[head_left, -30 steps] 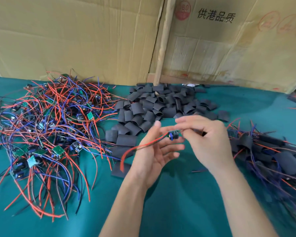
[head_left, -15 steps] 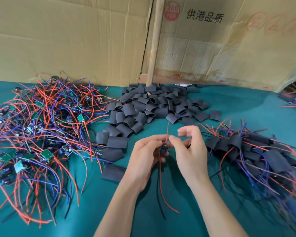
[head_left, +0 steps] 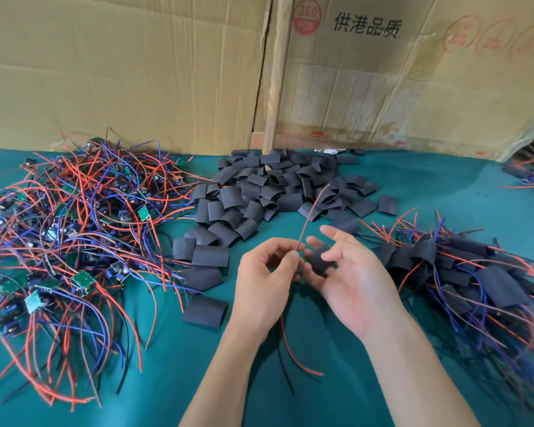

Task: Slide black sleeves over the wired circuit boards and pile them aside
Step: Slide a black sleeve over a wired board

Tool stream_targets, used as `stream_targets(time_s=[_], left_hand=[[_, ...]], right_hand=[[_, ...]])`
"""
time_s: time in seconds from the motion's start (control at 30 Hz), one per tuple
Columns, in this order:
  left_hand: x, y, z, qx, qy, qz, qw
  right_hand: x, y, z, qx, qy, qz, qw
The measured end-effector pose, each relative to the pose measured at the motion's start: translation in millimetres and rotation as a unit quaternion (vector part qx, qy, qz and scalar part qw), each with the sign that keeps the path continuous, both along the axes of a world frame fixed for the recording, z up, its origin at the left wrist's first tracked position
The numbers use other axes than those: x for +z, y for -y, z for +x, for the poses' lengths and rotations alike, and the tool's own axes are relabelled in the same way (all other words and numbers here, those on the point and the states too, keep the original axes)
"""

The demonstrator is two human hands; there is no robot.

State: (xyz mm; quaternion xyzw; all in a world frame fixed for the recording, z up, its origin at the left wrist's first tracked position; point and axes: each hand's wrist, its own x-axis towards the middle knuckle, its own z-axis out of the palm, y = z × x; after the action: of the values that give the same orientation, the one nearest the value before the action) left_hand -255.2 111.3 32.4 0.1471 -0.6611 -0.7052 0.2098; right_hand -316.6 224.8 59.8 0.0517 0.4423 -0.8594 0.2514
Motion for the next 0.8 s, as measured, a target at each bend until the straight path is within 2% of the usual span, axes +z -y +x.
stream_targets(time_s=[0.13,0.37,0.57,0.7,0.8], left_hand=[[-1.0,0.9,0.5,0.038,0.018,-0.061,0.997],[0.7,0.8,2.2,0.056,0.027,-0.069,0.996],[2.8,0.6,4.2,0.062,0.027,-0.117,0.991],[3.0,0.9,3.9,0.057,0.039,-0.128,0.989],[3.2,1.5,4.1,0.058,0.044,-0.129,0.989]], right_hand=[[-2.9,-1.8,-3.4,-0.066,-0.060,0.030,0.996],[-10.0,-2.1,-3.4,-0.092,-0.166,0.154,0.970],[-6.3,-18.0,-12.9,-0.149,-0.197,0.153,0.957],[-5.3,-26.2,-20.2,-0.154,-0.151,0.065,0.974],[-4.9,-31.6,-23.5,-0.144,-0.149,0.038,0.978]])
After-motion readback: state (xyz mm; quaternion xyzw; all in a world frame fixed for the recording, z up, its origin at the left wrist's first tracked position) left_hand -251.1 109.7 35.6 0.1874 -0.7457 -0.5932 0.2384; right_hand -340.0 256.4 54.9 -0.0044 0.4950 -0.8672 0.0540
